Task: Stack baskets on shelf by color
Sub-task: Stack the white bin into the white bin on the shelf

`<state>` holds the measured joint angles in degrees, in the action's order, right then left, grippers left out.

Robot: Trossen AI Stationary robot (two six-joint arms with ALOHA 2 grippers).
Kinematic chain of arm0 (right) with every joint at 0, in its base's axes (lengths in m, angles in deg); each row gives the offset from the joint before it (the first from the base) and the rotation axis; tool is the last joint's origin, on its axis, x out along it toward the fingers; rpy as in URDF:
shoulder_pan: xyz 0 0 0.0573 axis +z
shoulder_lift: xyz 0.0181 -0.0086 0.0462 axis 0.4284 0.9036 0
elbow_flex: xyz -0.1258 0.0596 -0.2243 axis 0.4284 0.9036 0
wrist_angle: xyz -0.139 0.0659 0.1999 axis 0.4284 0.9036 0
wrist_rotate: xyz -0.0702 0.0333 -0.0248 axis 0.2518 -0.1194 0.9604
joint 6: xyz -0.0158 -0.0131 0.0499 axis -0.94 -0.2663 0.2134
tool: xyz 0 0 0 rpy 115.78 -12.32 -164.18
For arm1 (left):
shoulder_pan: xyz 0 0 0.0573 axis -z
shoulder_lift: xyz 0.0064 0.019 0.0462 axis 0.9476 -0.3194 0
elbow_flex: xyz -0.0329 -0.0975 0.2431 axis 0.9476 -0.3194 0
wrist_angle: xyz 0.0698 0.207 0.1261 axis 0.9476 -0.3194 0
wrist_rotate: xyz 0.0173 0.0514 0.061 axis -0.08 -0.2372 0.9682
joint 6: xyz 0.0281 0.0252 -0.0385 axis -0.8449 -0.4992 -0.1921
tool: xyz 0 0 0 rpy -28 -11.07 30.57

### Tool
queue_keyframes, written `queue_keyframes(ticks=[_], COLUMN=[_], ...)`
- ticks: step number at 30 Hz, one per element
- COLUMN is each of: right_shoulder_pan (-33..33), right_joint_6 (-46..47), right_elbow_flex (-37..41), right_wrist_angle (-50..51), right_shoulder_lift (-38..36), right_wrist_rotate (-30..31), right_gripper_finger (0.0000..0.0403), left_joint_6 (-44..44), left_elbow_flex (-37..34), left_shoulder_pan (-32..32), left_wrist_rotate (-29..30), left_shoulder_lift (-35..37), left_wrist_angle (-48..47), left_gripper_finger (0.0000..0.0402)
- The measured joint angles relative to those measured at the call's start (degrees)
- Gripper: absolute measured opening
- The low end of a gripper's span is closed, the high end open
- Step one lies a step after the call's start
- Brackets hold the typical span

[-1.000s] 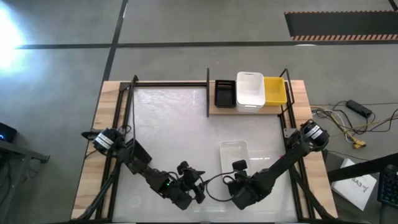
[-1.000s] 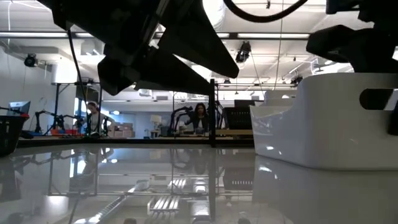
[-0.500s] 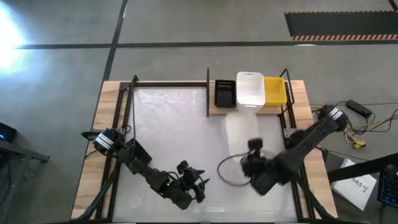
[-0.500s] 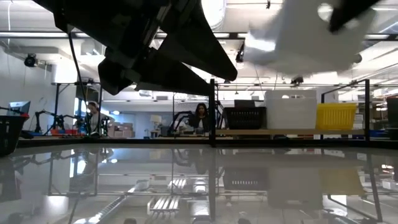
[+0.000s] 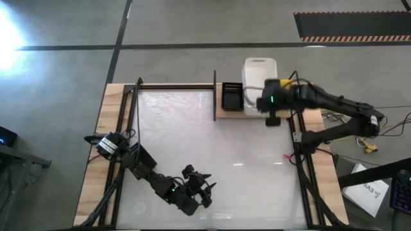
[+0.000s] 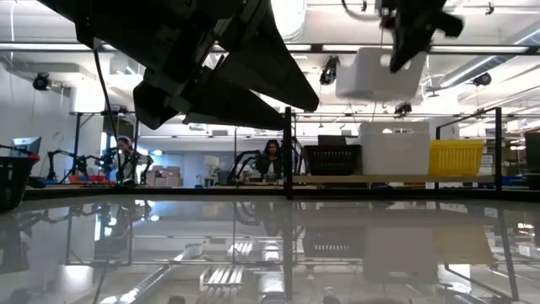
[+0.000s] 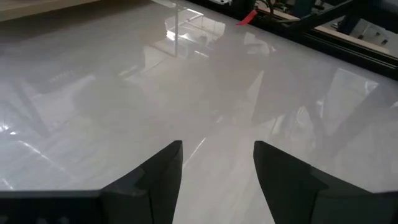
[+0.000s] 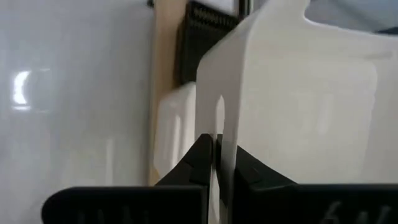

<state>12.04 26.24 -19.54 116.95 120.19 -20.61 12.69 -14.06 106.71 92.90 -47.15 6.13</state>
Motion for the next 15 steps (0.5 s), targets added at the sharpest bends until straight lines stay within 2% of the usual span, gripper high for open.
queue_keyframes(ticks=[4,7,10,15], right_shoulder_pan=[-15.8,-22.4,-23.8,-22.4], right_joint_6=[-6.8,-8.8,-9.4,-10.1], right_elbow_flex=[0.3,0.4,0.4,0.5], right_wrist_angle=[-1.8,-1.4,-1.2,0.0], right_shoulder_lift=[1.7,3.8,5.4,6.3], right_wrist_rotate=[-11.1,-18.0,-20.0,-21.7], right_gripper_finger=[0.0009,0.0009,0.0008,0.0008], left_joint_6=[0.0,0.0,0.0,0.0], left_elbow_flex=[0.0,-0.2,-0.2,-0.3], left_shoulder_pan=[-0.2,-0.3,-0.3,-0.3], left_wrist_rotate=[0.0,0.0,0.0,0.0], left_shoulder_lift=[0.0,0.0,0.0,0.0], left_wrist_angle=[0.2,1.2,1.2,1.2], left_gripper_finger=[0.0183,0.0183,0.0183,0.0183])
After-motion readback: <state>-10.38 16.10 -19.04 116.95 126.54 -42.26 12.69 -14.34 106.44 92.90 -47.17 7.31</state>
